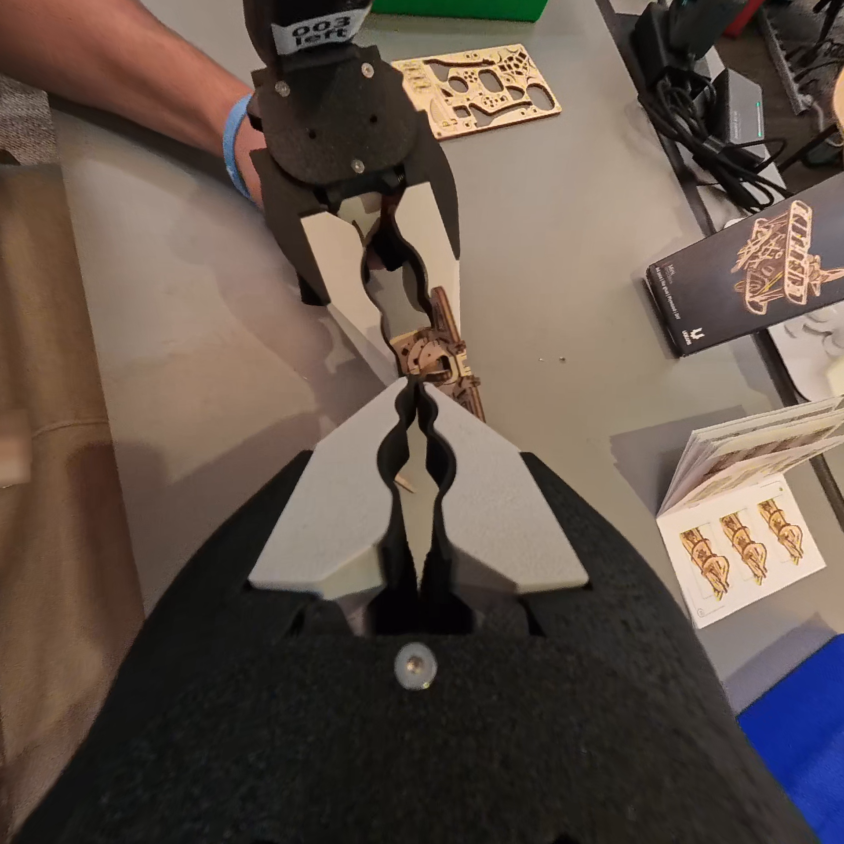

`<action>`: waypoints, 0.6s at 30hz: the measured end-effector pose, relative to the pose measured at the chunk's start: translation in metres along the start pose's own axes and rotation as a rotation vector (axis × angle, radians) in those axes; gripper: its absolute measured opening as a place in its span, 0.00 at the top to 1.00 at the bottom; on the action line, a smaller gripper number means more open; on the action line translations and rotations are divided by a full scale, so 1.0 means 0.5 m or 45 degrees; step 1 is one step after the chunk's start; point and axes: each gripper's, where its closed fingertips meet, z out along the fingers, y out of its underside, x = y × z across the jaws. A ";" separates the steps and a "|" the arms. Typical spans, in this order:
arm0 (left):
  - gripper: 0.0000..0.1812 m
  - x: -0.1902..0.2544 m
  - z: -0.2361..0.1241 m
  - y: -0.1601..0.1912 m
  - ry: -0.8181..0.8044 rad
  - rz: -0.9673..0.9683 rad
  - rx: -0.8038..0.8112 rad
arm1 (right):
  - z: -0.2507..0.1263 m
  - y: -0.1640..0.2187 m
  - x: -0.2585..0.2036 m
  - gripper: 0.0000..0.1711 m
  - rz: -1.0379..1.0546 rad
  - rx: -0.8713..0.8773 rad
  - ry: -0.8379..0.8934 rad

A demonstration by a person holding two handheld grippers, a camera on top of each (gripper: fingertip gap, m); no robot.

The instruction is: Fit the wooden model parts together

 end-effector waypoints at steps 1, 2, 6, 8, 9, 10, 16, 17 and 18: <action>0.86 0.000 0.000 0.000 0.003 -0.010 -0.001 | 0.000 -0.001 0.001 1.00 0.001 0.003 0.005; 0.86 -0.001 -0.001 0.000 0.006 -0.024 -0.002 | -0.002 -0.003 0.003 1.00 0.003 0.015 0.009; 0.86 -0.003 -0.001 0.000 0.018 -0.053 -0.003 | -0.010 -0.002 0.012 1.00 0.032 0.029 0.015; 0.86 -0.020 0.001 0.016 -0.040 -0.075 -0.063 | -0.024 -0.020 0.010 1.00 0.063 0.110 -0.010; 0.86 -0.031 0.000 0.028 -0.061 -0.085 -0.103 | -0.036 -0.033 0.012 1.00 0.088 0.160 -0.018; 0.86 -0.037 -0.003 0.026 -0.056 -0.111 -0.092 | -0.047 -0.039 0.020 1.00 0.098 0.182 0.000; 0.86 -0.021 -0.004 0.013 0.003 -0.114 -0.043 | -0.041 -0.016 0.047 1.00 0.127 0.114 0.100; 0.86 -0.020 -0.004 0.011 0.012 -0.125 -0.034 | -0.031 -0.011 0.048 1.00 0.127 0.105 0.113; 0.86 -0.018 -0.005 0.009 0.022 -0.135 -0.027 | -0.020 -0.008 0.046 1.00 0.130 0.109 0.119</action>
